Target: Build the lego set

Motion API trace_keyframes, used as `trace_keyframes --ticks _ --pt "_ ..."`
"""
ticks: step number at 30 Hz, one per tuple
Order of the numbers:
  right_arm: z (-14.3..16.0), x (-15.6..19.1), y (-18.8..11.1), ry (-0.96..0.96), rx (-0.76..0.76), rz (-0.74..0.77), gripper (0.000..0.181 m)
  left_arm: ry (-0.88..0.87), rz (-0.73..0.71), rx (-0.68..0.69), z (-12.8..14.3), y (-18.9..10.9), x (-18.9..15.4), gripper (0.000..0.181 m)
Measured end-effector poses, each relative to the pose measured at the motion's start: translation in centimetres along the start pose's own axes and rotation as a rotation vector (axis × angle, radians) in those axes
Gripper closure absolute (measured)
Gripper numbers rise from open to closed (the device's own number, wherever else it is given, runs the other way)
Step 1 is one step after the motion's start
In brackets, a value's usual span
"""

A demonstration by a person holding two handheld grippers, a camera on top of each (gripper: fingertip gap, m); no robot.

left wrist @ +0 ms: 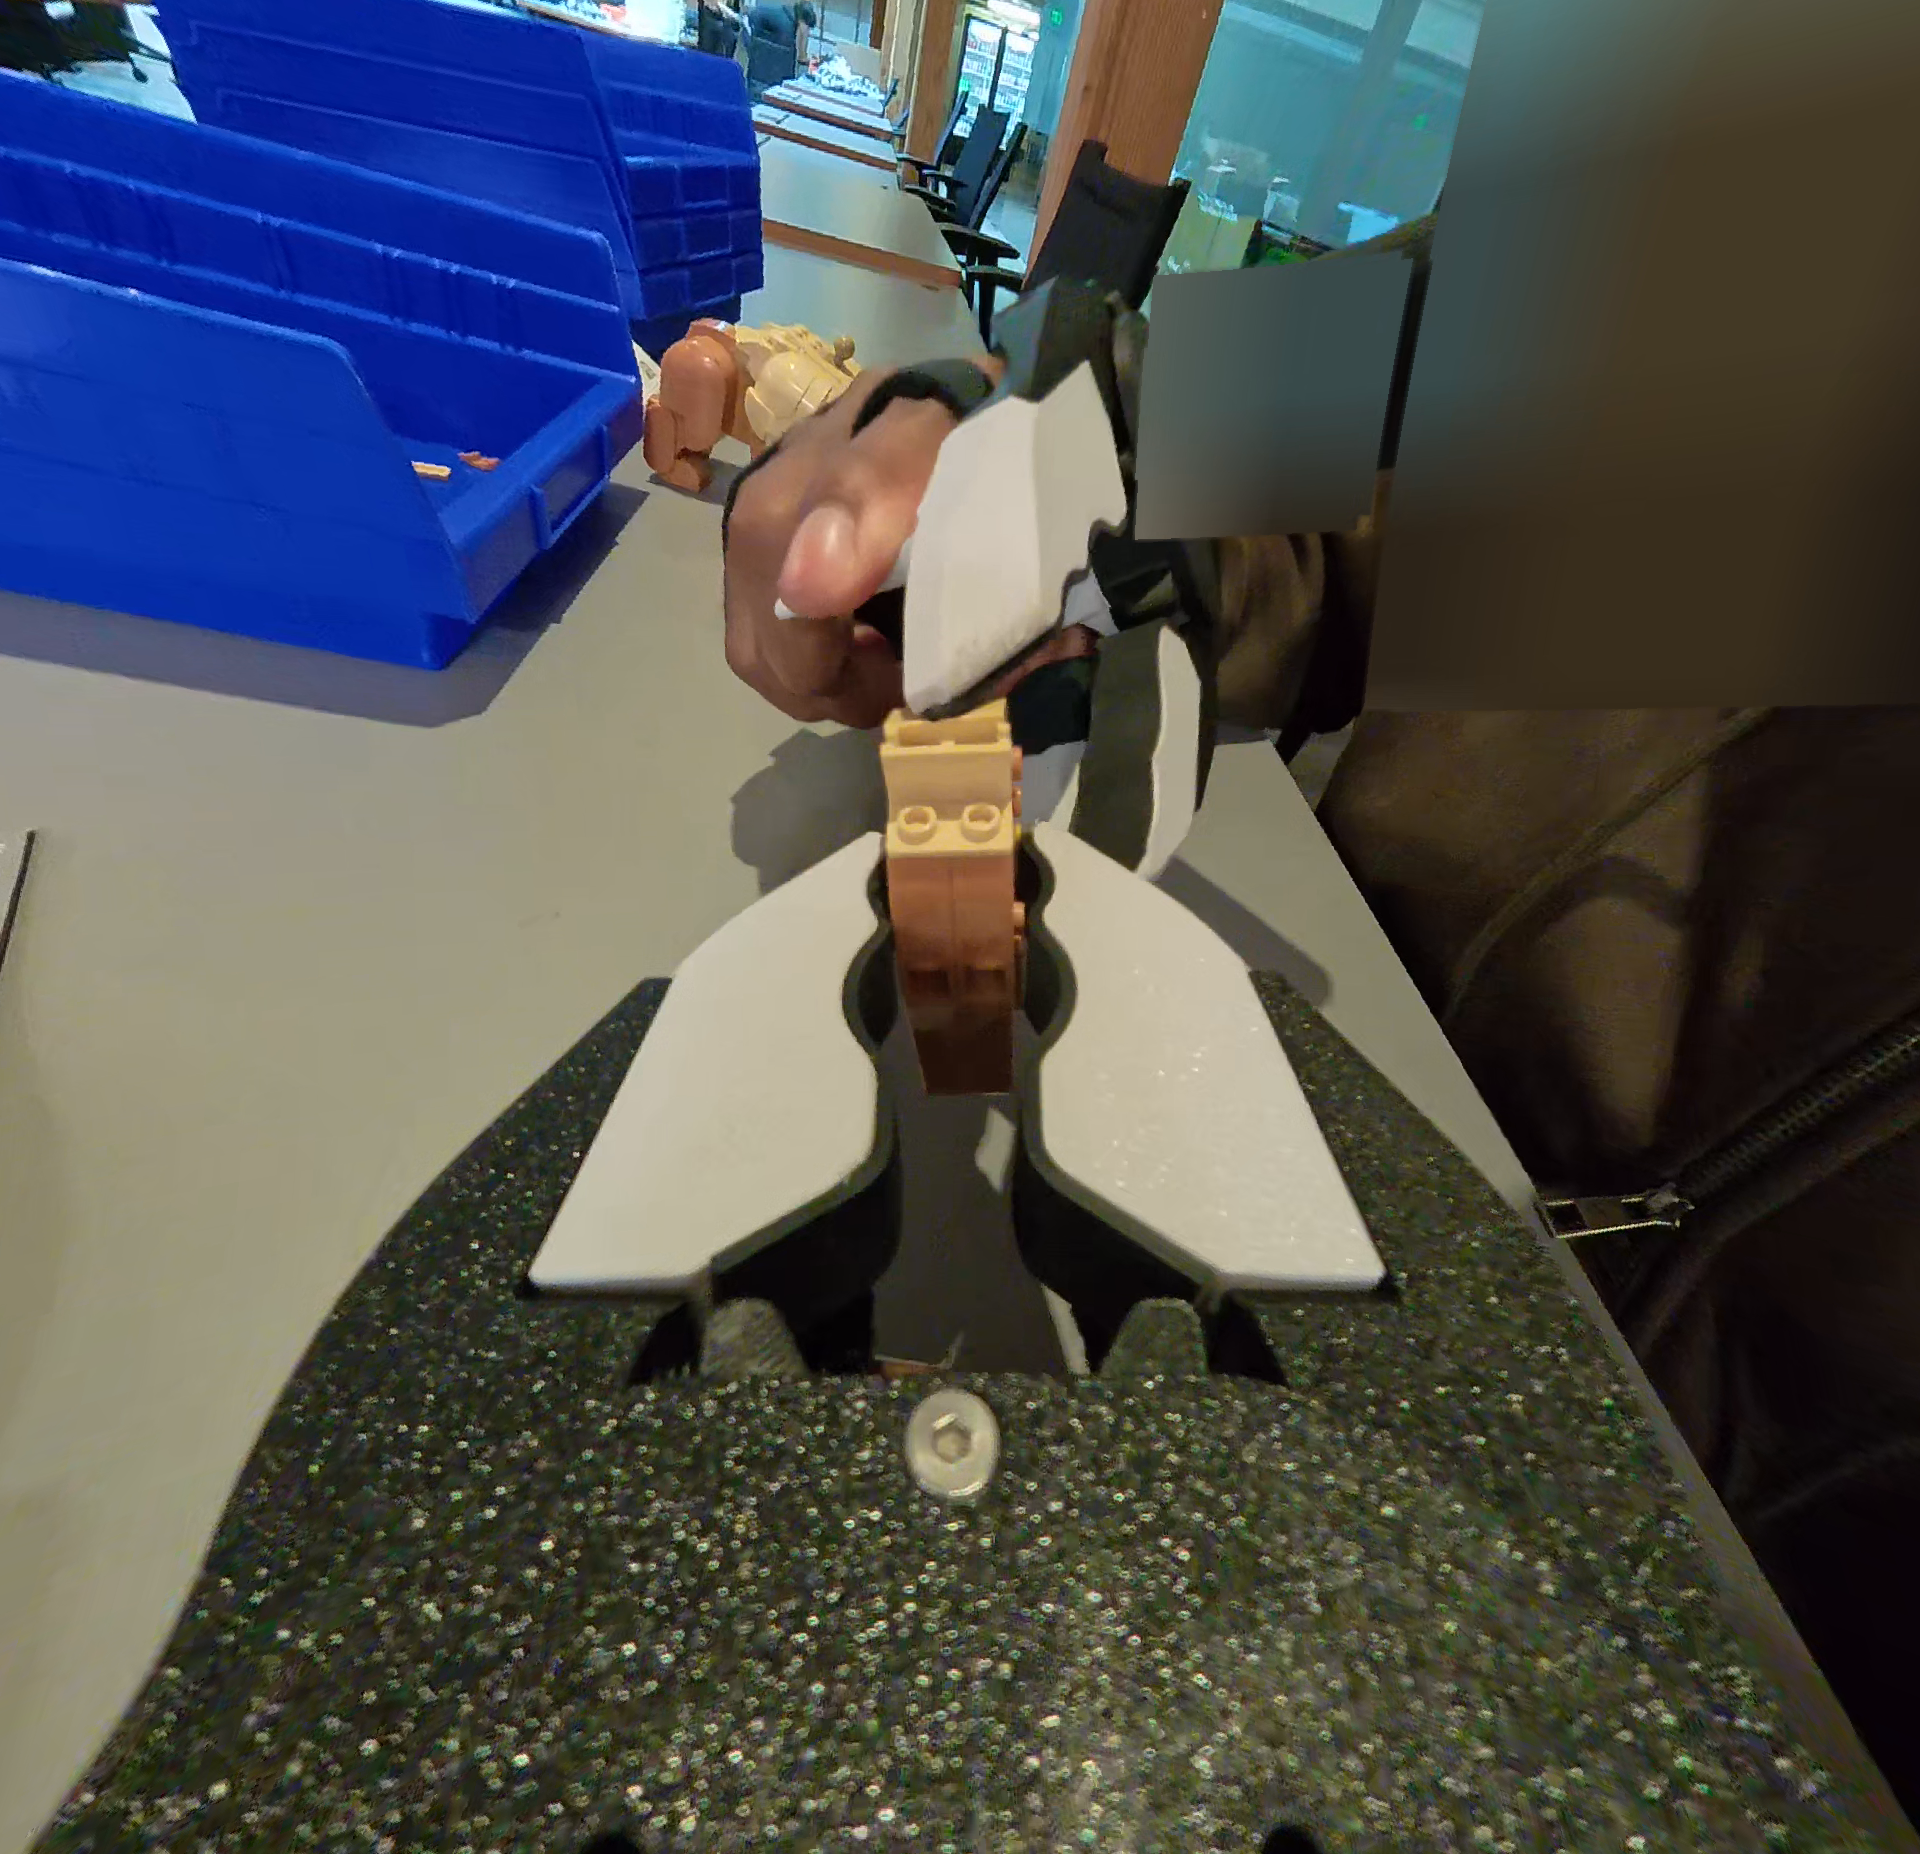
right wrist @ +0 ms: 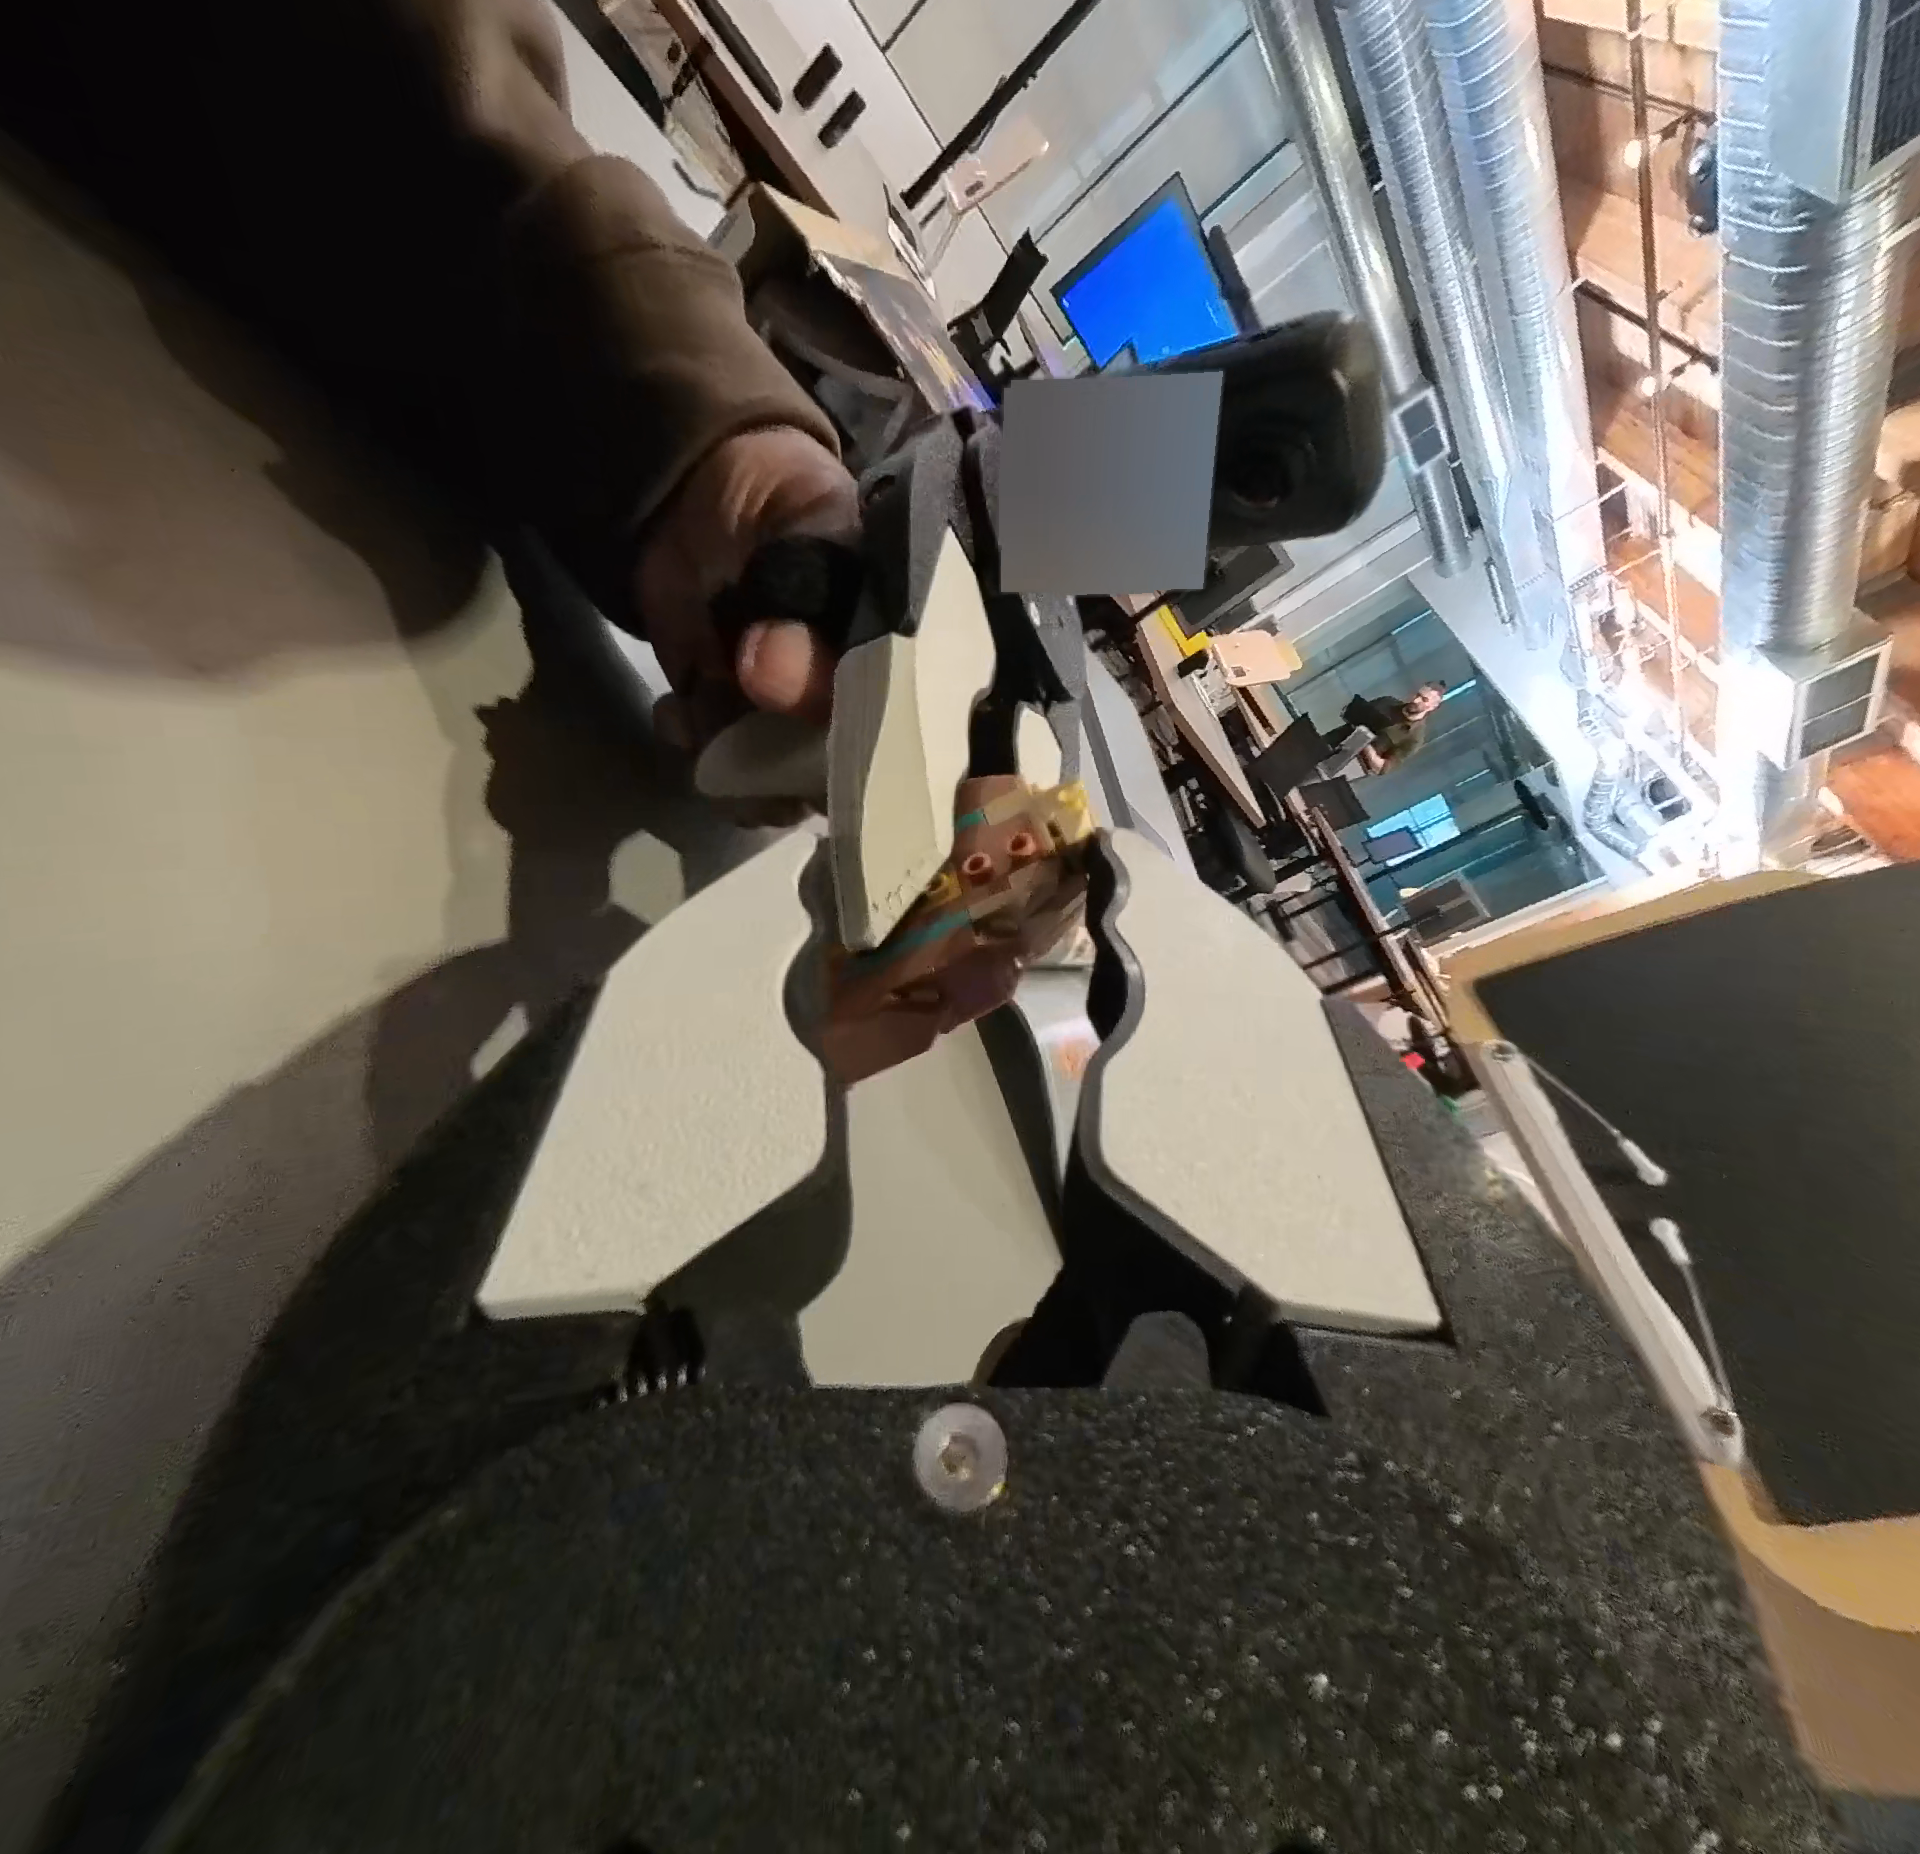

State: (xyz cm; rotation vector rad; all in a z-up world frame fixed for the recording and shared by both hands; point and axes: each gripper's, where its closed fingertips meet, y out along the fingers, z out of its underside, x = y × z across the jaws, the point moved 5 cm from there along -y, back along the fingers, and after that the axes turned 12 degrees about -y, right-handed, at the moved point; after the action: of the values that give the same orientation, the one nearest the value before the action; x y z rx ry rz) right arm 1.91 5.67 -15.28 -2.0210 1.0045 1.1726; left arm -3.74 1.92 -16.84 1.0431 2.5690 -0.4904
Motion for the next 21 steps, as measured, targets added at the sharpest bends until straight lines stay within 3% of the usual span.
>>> trace_keyframes --ticks 8,21 --pt "0.2 0.5 0.2 -0.027 0.022 -0.024 0.13 -0.003 -0.033 0.035 0.2 0.0 0.3 0.161" --pt "0.6 1.5 0.4 -0.234 0.096 -0.017 0.125 -0.014 -0.06 0.091 0.6 0.1 0.5 0.161"
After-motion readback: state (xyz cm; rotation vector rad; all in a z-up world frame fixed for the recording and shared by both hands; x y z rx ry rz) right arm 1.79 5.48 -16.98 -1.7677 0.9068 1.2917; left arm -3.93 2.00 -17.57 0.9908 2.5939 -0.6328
